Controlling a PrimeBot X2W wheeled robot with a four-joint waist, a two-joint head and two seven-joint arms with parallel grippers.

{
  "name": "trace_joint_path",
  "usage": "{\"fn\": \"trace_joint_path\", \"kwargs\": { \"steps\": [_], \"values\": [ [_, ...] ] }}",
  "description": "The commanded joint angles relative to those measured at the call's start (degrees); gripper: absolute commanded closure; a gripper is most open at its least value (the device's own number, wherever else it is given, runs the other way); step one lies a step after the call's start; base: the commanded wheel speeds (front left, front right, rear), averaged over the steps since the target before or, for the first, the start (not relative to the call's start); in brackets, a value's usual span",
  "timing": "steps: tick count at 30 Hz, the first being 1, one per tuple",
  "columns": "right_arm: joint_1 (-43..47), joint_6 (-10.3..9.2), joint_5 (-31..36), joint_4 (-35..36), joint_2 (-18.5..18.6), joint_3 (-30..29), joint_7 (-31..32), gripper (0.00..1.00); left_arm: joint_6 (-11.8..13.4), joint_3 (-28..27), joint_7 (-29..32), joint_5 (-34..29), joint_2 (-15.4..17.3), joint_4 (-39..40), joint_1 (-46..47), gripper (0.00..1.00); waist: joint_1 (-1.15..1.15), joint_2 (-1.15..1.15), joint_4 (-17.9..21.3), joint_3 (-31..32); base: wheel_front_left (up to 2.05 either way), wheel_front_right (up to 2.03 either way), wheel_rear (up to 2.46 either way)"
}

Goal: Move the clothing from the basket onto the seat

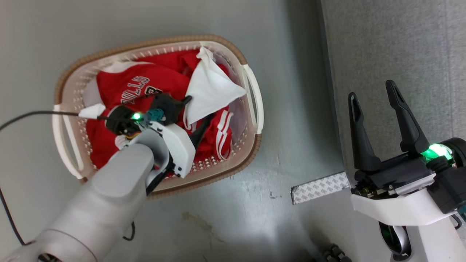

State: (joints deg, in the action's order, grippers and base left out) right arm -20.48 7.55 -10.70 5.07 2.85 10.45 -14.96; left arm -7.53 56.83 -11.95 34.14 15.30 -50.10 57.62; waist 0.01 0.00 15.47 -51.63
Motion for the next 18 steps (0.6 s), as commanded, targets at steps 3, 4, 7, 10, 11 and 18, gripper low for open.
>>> {"fn": "trace_joint_path", "kwargs": {
  "steps": [3,4,7,10,11,18],
  "values": [
    [-0.9,-0.12,-0.79,0.54,-0.05,0.15,-0.16,0.0,0.06,1.67,-0.38,1.62,0.5,-1.17,1.64,0.0,-0.01,0.0,0.61,-1.6,0.0,0.0,0.0],
    [-0.83,-0.12,-0.86,0.56,-0.05,0.21,-0.16,0.0,0.06,2.3,-0.48,2.04,0.37,-1.45,1.89,0.0,-0.01,0.0,0.67,-1.72,0.0,0.0,0.0],
    [-0.63,-0.12,-0.83,0.53,-0.06,0.25,-0.16,0.0,0.06,3.99,-0.84,3.42,0.06,-2.07,2.58,0.41,-0.01,0.0,0.73,-1.89,0.0,0.0,0.0],
    [-0.66,-0.12,-0.71,0.14,-0.05,-0.05,-0.16,0.0,0.06,5.4,-1.26,5.04,-0.42,-2.54,2.85,1.0,-0.01,0.0,0.57,-1.56,0.0,0.0,0.0],
    [-0.67,-0.12,-0.67,0.02,-0.06,-0.1,-0.16,0.0,0.06,5.85,-1.54,5.32,-0.53,-2.72,2.9,1.0,-0.01,0.0,0.5,-1.32,0.0,0.0,0.0],
    [-0.48,-0.12,-0.23,-1.33,-0.05,-0.59,-0.16,0.0,0.06,5.09,-3.01,9.77,-1.62,-1.9,1.75,1.0,-0.01,0.0,-1.59,3.08,0.0,0.0,0.0]
  ]
}}
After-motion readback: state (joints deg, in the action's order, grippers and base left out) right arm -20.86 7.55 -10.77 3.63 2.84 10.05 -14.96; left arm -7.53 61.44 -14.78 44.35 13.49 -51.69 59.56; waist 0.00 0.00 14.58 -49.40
